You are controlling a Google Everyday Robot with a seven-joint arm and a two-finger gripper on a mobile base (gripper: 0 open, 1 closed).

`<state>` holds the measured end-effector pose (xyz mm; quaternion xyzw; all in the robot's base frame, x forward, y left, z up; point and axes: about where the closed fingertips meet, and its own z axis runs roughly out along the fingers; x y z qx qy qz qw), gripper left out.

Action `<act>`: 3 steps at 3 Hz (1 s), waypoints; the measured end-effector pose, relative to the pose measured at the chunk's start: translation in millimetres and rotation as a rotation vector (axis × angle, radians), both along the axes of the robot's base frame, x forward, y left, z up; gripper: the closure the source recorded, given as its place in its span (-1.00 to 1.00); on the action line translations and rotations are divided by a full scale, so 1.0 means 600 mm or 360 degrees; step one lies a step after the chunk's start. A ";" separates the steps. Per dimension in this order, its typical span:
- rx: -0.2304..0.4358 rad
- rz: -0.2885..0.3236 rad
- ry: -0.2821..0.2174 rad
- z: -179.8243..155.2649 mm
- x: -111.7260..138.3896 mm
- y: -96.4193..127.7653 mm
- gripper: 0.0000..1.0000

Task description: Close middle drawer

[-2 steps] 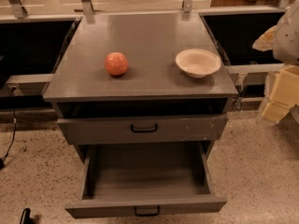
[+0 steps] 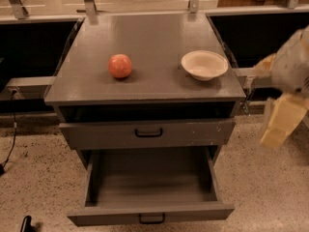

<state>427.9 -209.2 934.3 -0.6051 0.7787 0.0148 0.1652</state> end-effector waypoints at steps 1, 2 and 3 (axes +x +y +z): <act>0.0253 -0.0058 0.0086 -0.118 -0.032 0.030 -1.00; 0.0281 -0.0120 0.0094 -0.172 -0.040 0.030 -1.00; 0.0250 -0.0237 0.0114 -0.210 -0.035 0.002 -1.00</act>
Offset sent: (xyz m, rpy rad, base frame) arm -0.0177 0.0160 -0.0610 0.1438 0.0474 -0.0307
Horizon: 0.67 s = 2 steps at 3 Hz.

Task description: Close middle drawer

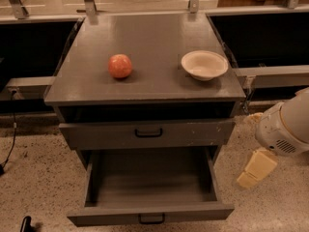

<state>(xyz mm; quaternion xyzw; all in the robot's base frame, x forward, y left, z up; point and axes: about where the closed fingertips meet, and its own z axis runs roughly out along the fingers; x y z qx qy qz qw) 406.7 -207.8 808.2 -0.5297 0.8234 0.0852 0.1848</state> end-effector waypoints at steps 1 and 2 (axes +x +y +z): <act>0.0104 -0.0129 0.0013 -0.111 -0.019 -0.015 -1.00; 0.0091 -0.0040 -0.0150 -0.188 -0.017 -0.028 -1.00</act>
Offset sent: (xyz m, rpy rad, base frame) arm 0.0107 -0.0310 -0.1635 0.0279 -0.2999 0.0479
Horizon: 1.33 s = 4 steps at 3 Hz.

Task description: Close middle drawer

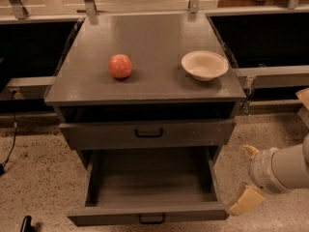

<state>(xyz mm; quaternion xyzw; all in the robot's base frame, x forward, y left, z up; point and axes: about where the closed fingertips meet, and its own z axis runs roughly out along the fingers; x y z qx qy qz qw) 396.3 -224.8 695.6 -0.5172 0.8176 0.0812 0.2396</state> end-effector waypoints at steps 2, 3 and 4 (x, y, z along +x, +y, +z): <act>0.0048 0.0092 -0.0096 -0.051 0.028 0.033 -1.00; 0.0183 0.0280 0.0012 -0.176 -0.001 0.091 -0.62; 0.0261 0.0386 0.0094 -0.273 -0.025 0.122 -0.16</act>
Offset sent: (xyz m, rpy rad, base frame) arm 0.0208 0.0640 -0.1391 0.1788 0.0307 0.2026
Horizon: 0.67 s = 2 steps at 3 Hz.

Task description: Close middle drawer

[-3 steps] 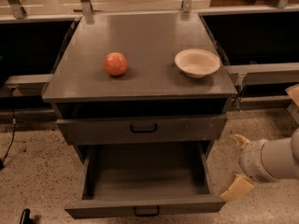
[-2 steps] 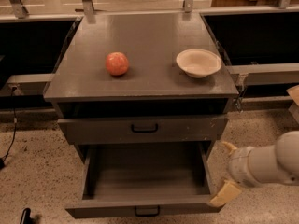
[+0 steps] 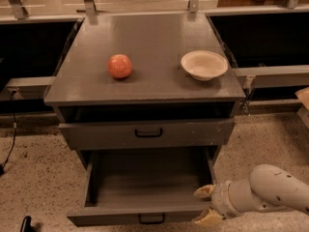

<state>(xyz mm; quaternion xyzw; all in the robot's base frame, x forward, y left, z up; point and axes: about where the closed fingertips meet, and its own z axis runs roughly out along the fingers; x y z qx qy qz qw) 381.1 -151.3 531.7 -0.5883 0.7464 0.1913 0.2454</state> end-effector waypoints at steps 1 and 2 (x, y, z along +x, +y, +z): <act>0.0022 0.0003 0.0027 -0.015 -0.005 0.005 0.31; -0.0069 0.0010 0.0082 -0.038 -0.012 0.003 0.77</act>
Offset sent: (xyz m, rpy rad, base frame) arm -0.0152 -0.0031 -0.0523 -0.1777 0.1290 0.0126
